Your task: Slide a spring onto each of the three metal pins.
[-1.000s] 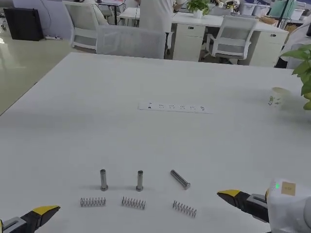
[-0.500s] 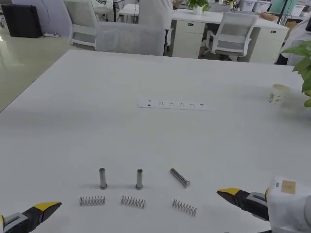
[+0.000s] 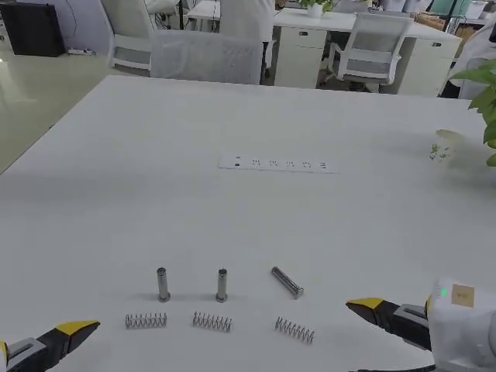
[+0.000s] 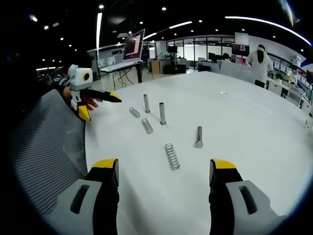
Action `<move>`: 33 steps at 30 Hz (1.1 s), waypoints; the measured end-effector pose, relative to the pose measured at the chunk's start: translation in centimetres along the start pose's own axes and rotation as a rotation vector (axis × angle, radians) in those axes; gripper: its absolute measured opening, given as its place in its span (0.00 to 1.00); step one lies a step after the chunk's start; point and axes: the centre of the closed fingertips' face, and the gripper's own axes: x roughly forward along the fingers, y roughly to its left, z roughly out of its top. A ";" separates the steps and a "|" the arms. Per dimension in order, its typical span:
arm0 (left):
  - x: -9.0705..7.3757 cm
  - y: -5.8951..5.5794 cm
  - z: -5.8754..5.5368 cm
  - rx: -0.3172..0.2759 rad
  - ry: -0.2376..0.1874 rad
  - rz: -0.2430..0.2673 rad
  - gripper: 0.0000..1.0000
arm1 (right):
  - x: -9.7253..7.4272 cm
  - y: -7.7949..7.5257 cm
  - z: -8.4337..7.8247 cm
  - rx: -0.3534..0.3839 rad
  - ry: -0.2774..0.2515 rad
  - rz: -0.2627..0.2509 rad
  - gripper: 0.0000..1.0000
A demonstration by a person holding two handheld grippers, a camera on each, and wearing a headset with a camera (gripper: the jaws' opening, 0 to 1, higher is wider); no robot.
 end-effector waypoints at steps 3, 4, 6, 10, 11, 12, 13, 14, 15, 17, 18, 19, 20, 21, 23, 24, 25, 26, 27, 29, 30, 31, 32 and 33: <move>0.1 0.1 0.2 0.005 0.001 -0.001 0.88 | 0.0 -0.4 0.9 -0.006 -0.010 -0.001 0.75; 0.1 0.1 0.3 0.006 0.000 -0.001 0.88 | 0.1 -0.8 1.2 -0.011 -0.013 -0.004 0.75; 0.2 0.1 0.5 0.008 -0.004 -0.001 0.88 | 0.2 -1.4 1.9 -0.021 -0.013 -0.009 0.75; 0.2 0.0 0.7 0.015 -0.005 -0.004 0.88 | 0.6 -2.3 3.4 -0.061 -0.012 -0.015 0.74; 0.2 0.0 0.7 0.016 -0.005 -0.004 0.88 | 0.7 -2.5 3.7 -0.069 -0.012 -0.016 0.74; 0.2 0.0 0.7 0.016 -0.006 -0.003 0.88 | 0.8 -2.7 4.0 -0.074 -0.012 -0.017 0.74; 0.2 0.0 0.8 0.016 -0.008 -0.002 0.88 | 1.0 -3.0 4.5 -0.082 -0.015 -0.017 0.73; 0.2 0.0 0.8 0.017 -0.009 -0.001 0.88 | 1.1 -3.2 4.7 -0.087 -0.015 -0.018 0.73; 0.2 0.1 0.9 0.016 -0.011 -0.001 0.88 | 1.3 -3.4 5.1 -0.097 -0.013 -0.019 0.73; 0.2 0.1 0.9 0.017 -0.011 0.001 0.88 | 1.6 -3.6 5.7 -0.107 -0.014 -0.019 0.73; 0.2 0.1 1.0 0.017 -0.011 0.002 0.88 | 1.8 -3.8 5.9 -0.111 -0.016 -0.018 0.73; 0.2 0.1 1.0 0.018 -0.012 0.002 0.88 | 2.1 -3.9 6.3 -0.115 -0.016 -0.017 0.73; 0.2 0.1 1.0 0.018 -0.012 0.002 0.88 | 2.3 -4.0 6.5 -0.118 -0.015 -0.017 0.73; 0.2 0.0 1.1 0.019 -0.013 0.002 0.88 | 2.6 -4.1 6.9 -0.125 -0.016 -0.017 0.73; 0.3 0.0 1.1 0.019 -0.013 0.001 0.88 | 3.4 -4.3 7.4 -0.130 -0.013 -0.014 0.72; 0.3 0.0 1.1 0.019 -0.012 0.001 0.88 | 3.7 -4.4 7.5 -0.132 -0.008 -0.014 0.72; 0.3 0.0 1.1 0.020 -0.012 0.000 0.88 | 4.0 -4.4 7.6 -0.139 -0.005 -0.012 0.72; 0.3 0.0 1.1 0.020 -0.012 0.000 0.88 | 4.3 -4.5 7.7 -0.141 -0.002 -0.010 0.72; 0.3 0.0 1.0 0.020 -0.011 0.000 0.88 | 4.7 -4.5 7.8 -0.142 0.008 -0.008 0.71; 0.2 0.0 1.0 0.019 -0.011 0.002 0.88 | 5.2 -4.7 7.8 -0.142 0.015 -0.010 0.71; 0.2 0.1 1.0 0.016 -0.012 0.004 0.88 | 5.6 -4.9 7.8 -0.140 0.024 -0.011 0.70; 0.1 0.1 1.0 0.016 -0.013 0.004 0.88 | 5.8 -5.0 7.8 -0.139 0.029 -0.010 0.69; 0.1 0.1 0.9 0.015 -0.012 0.005 0.88 | 6.1 -5.2 7.7 -0.133 0.040 -0.012 0.68; 0.2 0.1 0.9 0.015 -0.012 0.005 0.88 | 6.3 -5.3 7.6 -0.132 0.047 -0.015 0.67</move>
